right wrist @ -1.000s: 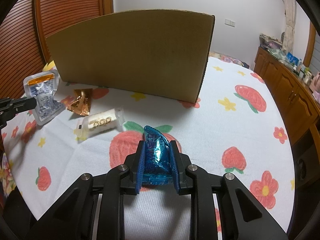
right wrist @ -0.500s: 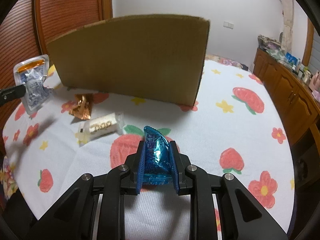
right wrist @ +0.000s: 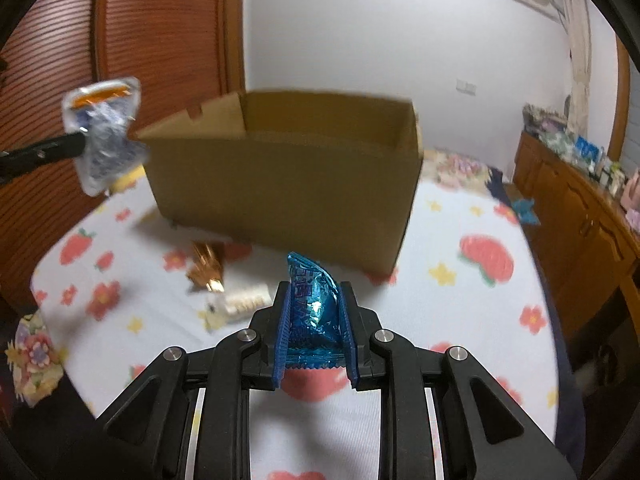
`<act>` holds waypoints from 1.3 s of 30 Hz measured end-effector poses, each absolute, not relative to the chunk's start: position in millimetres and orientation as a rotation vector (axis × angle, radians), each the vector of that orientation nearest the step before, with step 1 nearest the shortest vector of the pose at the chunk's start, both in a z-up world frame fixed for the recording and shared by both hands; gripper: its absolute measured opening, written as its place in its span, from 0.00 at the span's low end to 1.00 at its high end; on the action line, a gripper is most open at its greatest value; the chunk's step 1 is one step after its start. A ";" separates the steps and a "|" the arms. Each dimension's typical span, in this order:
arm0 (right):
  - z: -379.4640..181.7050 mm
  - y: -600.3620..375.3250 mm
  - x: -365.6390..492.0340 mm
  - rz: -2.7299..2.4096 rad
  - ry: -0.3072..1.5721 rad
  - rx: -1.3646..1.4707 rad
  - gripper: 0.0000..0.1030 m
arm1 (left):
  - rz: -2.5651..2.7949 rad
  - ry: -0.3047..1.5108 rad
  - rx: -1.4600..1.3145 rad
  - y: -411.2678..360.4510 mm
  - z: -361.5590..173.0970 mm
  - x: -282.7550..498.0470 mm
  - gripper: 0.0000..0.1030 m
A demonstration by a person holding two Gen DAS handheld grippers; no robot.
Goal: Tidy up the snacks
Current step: 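Carry the blue candy and white pouch over the box with both tools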
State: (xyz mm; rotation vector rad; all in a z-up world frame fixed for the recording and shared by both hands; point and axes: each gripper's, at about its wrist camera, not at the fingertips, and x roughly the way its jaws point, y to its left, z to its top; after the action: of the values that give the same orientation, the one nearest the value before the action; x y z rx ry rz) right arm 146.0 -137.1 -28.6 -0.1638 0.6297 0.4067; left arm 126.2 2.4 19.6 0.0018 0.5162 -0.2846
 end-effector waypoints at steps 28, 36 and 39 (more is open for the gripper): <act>28.6 -104.2 252.3 0.491 0.523 -0.168 0.20 | -0.243 0.526 0.057 1.3 39.7 255.8 0.00; 15.7 -103.3 273.8 0.482 0.565 -0.218 0.21 | -0.244 0.557 0.062 -3.4 23.7 277.3 0.00; 11.8 -104.3 279.0 0.484 0.579 -0.215 0.23 | -0.247 0.566 0.069 -7.3 19.9 280.8 0.00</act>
State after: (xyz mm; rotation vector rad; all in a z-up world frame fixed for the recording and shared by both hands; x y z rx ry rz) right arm 279.0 -104.3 11.8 -0.2145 0.5789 0.4843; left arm 280.8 -7.3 19.9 0.0691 0.5656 -0.2467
